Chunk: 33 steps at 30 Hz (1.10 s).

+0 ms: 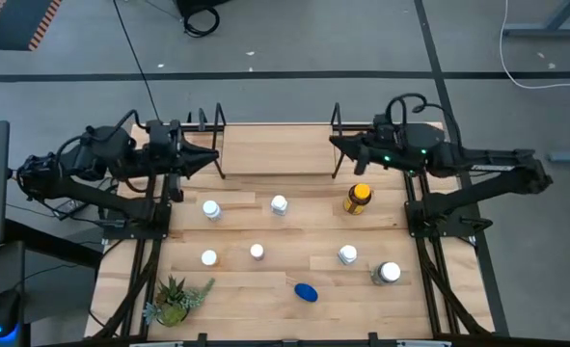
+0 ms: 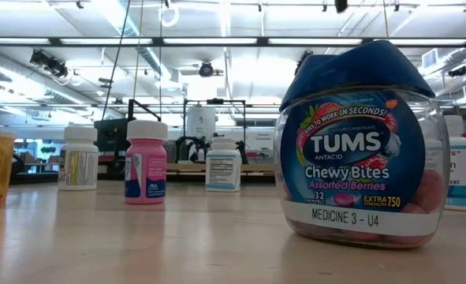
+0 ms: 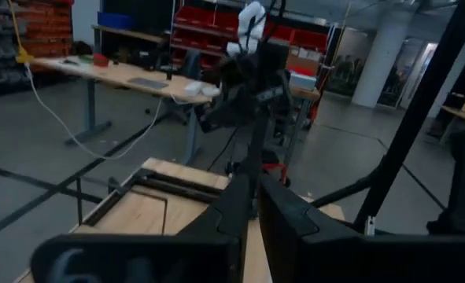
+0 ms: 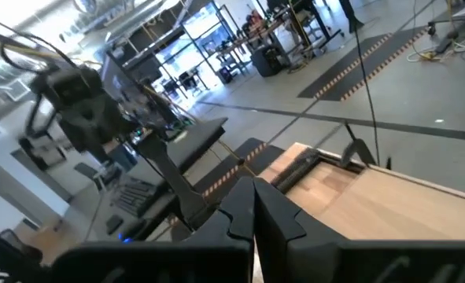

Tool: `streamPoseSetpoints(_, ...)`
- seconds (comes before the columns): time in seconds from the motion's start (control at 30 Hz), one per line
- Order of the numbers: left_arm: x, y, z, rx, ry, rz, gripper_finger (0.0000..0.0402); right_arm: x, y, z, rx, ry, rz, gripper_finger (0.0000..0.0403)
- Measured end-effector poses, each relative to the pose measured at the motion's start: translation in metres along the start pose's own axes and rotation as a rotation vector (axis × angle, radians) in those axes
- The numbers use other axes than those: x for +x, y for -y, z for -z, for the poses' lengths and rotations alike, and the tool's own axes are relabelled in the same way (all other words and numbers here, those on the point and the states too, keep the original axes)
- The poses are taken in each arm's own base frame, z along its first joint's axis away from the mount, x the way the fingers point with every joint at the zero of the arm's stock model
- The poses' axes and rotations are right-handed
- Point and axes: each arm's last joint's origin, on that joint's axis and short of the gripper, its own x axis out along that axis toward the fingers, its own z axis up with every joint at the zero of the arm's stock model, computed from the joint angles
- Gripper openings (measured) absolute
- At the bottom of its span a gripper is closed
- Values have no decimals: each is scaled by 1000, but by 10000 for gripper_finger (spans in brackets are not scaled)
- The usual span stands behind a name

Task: Pick and place medicine bottles onto shelf by color
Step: Put the brown yellow pill bottle on the shelf

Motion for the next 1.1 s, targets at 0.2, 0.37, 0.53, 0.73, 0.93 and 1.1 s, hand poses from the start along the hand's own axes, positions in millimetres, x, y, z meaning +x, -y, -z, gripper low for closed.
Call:
streamPoseSetpoints(0.2,-5,-10,30,31,-288,-150,100,22,-17,-9,-54,-4,-14,5)
streamPoseSetpoints(0.37,-5,-16,55,-23,-534,-282,181,28,-23,-13,-43,0,-32,5)
streamPoseSetpoints(0.53,9,-17,81,-95,-801,-392,240,29,-23,-12,-64,-17,-39,5)
streamPoseSetpoints(0.73,36,-12,105,-103,-984,-450,277,28,-14,1,-125,-163,24,5)
streamPoseSetpoints(0.93,52,-10,117,-99,-1051,-465,284,23,-4,17,-209,-368,70,31)
streamPoseSetpoints(1.1,53,-9,118,-135,-1058,-451,284,17,0,26,-180,-475,116,117)
